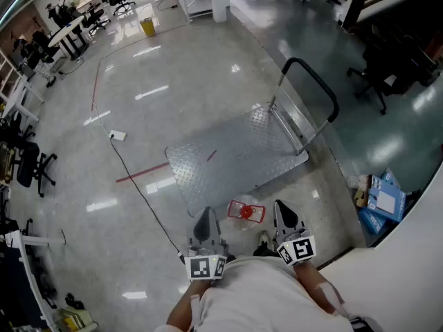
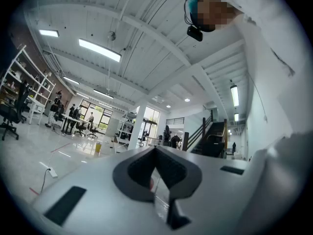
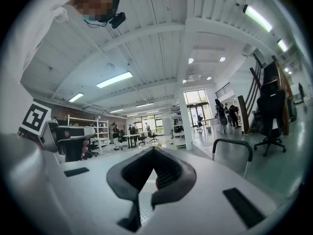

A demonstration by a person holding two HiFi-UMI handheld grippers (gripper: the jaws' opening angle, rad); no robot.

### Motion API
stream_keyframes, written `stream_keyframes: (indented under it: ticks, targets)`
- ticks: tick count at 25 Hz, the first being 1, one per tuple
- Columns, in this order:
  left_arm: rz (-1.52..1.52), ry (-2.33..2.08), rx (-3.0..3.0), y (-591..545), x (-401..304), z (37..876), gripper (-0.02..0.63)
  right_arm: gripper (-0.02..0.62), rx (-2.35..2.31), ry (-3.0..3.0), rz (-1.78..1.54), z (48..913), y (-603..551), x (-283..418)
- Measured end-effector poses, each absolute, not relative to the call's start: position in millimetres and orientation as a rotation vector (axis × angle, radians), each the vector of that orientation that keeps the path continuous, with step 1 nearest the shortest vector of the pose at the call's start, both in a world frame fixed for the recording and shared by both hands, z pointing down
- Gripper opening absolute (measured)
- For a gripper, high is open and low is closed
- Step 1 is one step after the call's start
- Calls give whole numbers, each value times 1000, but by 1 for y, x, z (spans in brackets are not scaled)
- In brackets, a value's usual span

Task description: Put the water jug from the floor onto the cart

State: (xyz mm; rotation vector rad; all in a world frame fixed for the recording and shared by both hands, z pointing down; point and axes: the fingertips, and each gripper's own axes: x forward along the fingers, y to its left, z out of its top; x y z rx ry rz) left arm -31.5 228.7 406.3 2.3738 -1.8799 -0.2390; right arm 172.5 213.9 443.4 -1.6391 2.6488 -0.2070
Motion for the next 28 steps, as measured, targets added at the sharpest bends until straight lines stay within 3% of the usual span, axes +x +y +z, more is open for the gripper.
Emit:
stream_keyframes:
  ticks: [14, 21, 23, 25, 28]
  targets:
    - [-226, -1869, 2382, 224, -31, 407, 3, 11, -1665, 2636, -212, 450, 207, 170]
    - [-205, -1842, 2383, 220, -28, 415, 3, 14, -1749, 2787, -514, 525, 185, 162]
    - [-195, -1846, 2383, 217, -27, 417, 3, 35, -1745, 2851, -607, 553, 174, 156]
    - [-191, -1858, 2383, 211, -26, 419, 3, 98, -1733, 2918, -695, 585, 162, 150]
    - [-178, -1854, 2374, 204, -25, 425, 3, 124, -1730, 3006, -837, 638, 155, 140]
